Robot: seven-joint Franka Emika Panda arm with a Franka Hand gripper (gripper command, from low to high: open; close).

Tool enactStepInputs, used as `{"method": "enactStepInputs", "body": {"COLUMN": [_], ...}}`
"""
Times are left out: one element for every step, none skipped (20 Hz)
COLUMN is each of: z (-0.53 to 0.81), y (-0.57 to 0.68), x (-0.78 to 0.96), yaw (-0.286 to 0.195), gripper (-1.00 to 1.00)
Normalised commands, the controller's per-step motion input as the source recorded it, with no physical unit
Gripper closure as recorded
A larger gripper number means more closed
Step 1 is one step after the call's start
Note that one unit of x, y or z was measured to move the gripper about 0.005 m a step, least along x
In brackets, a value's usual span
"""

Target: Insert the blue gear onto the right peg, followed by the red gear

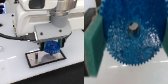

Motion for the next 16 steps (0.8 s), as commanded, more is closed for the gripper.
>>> {"method": "enactStepInputs", "body": {"z": [0.33, 0.4, 0.41, 0.32, 0.12, 0.34, 0.35, 0.26, 0.19, 0.11, 0.06, 0.01, 0.03, -0.2, -0.13, -0.21], "y": [0.08, 0.07, 0.06, 0.03, -0.1, 0.01, 0.0, 0.02, 0.0, 0.01, -0.01, 0.01, 0.04, -0.04, -0.03, -0.02], "x": [0.31, 0.29, 0.25, 0.18, 0.04, 0.31, 0.24, 0.34, 0.39, 0.34, 0.33, 0.3, 0.33, 0.28, 0.31, 0.31], "yaw": [0.0, 0.0, 0.0, 0.0, 0.0, 0.0, 0.0, 0.0, 0.0, 0.0, 0.0, 0.0, 0.0, 0.0, 0.0, 0.0], "gripper": [1.0, 1.0, 1.0, 1.0, 1.0, 1.0, 1.0, 1.0, 1.0, 1.0, 1.0, 1.0, 1.0, 1.0, 1.0, 1.0]}}
